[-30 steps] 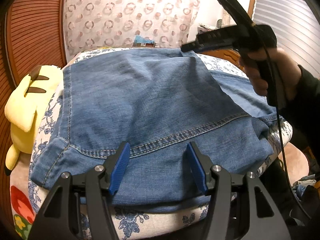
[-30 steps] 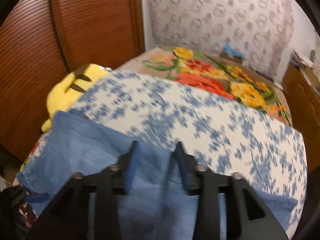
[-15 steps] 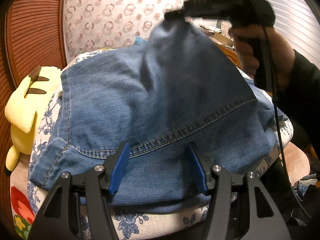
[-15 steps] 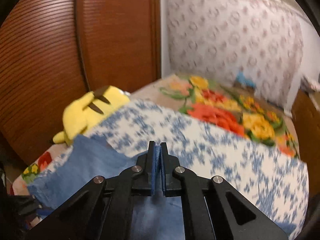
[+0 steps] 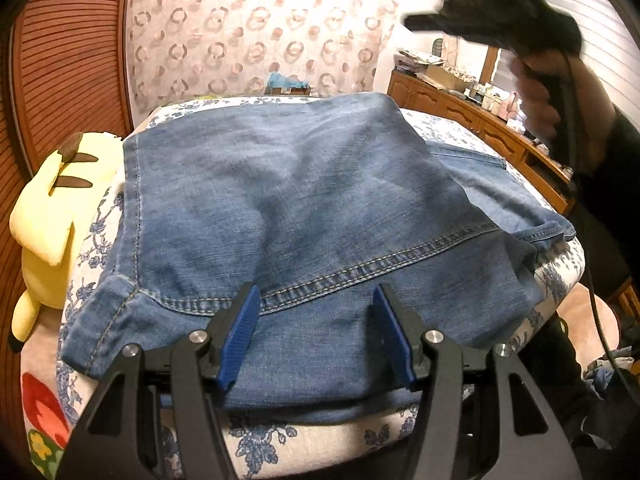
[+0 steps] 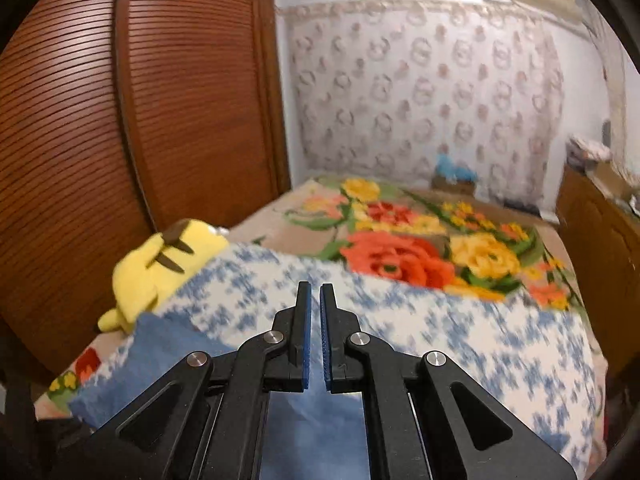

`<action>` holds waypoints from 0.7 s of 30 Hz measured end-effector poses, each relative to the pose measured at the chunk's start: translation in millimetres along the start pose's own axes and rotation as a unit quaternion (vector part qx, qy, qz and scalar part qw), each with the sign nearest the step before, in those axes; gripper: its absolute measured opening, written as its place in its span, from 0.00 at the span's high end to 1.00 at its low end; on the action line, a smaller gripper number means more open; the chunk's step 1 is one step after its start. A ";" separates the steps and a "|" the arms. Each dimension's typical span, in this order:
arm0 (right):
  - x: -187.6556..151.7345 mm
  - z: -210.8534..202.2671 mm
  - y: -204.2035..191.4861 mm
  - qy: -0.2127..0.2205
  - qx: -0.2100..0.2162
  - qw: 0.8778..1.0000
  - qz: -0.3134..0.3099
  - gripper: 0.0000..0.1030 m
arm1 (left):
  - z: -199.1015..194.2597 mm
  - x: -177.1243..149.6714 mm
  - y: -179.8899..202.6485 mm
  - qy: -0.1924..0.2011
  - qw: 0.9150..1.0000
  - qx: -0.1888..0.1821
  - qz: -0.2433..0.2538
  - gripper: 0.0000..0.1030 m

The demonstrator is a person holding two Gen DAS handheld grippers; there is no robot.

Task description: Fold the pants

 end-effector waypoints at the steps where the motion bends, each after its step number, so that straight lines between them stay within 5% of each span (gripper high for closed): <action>1: -4.4 -5.4 4.5 -0.003 0.000 1.000 0.001 0.98 | -1.3 1.4 0.6 -0.001 1.000 0.001 -0.002 0.44; 5: -36.6 -42.9 31.0 -0.023 -0.012 1.000 -0.001 0.87 | -10.2 10.7 10.2 0.007 1.000 0.000 0.003 0.44; 9: -82.8 -89.7 58.7 -0.051 -0.040 0.998 -0.010 0.60 | -14.9 21.5 29.0 0.016 1.000 -0.006 0.019 0.44; 21: -184.1 -192.3 152.0 -0.094 -0.135 0.985 0.054 0.50 | 12.5 40.3 84.8 0.008 0.998 -0.035 0.060 0.44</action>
Point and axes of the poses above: each gripper's, at about its wrist camera, not at the fingertips, and z roughly the way its jaws point, y to its right, x to its top, the point moved 3 cm from there along z, roughly the way its jaws point, and after that the axes turned 10 degrees about y, right-handed, at the moved point
